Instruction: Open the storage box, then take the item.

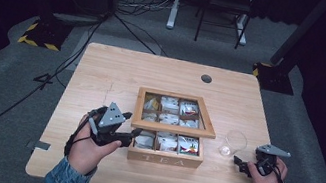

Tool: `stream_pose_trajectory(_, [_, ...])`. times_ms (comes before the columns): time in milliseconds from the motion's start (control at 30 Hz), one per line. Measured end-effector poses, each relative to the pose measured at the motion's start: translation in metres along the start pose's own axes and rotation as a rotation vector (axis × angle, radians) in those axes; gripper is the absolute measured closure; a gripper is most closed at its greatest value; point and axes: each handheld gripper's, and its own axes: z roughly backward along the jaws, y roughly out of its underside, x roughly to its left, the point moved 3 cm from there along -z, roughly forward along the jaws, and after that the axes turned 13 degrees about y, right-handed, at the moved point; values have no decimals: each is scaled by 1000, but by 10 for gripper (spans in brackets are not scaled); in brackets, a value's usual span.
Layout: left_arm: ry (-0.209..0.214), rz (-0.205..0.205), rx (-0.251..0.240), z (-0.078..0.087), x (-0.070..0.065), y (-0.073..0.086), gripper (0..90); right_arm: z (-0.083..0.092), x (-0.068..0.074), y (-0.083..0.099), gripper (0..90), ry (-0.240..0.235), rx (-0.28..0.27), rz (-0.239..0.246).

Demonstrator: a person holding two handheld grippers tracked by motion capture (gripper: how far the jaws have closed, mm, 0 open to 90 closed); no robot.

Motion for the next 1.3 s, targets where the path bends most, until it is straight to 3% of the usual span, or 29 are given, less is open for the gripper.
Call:
stream_pose_trajectory(233, [-9,4,-34,-2,6,-14,414,1,0,1,8,2,1,2])
stream_pose_trajectory(367, [-21,10,-28,-4,9,-19,410,5,-2,3,106,0,-19,-8])
stream_pose_trajectory(433, [-22,22,-35,-4,11,-22,410,8,-3,4,189,20,-29,-35])
stream_pose_trajectory(600, [-31,24,-39,-3,15,-30,415,16,-3,5,250,-17,-9,-56])
stream_pose_trajectory(1000, [-41,32,-36,-2,19,-42,417,34,2,-2,413,-39,-2,-32])
stream_pose_trajectory(1300, [-46,26,-25,-2,17,-41,417,54,3,-8,524,-67,2,-69])
